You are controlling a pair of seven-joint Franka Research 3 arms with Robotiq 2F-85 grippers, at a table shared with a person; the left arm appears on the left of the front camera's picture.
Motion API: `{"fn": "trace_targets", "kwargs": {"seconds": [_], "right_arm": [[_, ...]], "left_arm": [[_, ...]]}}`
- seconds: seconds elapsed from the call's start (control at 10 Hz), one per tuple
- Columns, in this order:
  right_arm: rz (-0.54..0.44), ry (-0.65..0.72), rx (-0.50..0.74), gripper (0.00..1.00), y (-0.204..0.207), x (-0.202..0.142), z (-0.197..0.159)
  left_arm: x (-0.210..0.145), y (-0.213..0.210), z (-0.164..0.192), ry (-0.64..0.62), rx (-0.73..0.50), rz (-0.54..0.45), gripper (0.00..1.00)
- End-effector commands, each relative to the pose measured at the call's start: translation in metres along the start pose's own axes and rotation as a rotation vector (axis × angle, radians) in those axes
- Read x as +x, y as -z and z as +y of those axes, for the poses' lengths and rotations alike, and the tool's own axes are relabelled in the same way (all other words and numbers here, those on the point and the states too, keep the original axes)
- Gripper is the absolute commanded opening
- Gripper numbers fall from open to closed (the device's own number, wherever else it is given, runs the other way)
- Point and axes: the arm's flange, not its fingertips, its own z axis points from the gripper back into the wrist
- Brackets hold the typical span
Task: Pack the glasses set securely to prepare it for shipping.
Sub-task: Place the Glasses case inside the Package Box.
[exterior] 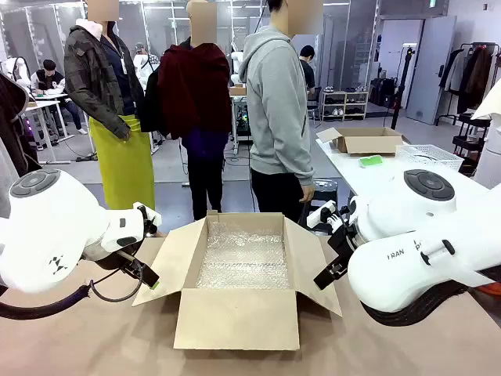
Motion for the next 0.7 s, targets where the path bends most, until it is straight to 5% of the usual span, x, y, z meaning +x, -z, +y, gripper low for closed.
{"fn": "trace_targets", "kwargs": {"seconds": [0.0,0.6], "right_arm": [[0.000,0.000,0.000,1.00,0.0000,0.0000,0.0000],[0.000,0.000,0.000,1.00,0.0000,0.0000,0.0000]], "left_arm": [[0.0000,0.0000,-0.0002,0.000,0.000,0.000,1.00],[0.0000,0.0000,-0.0002,0.000,0.000,0.000,1.00]]}}
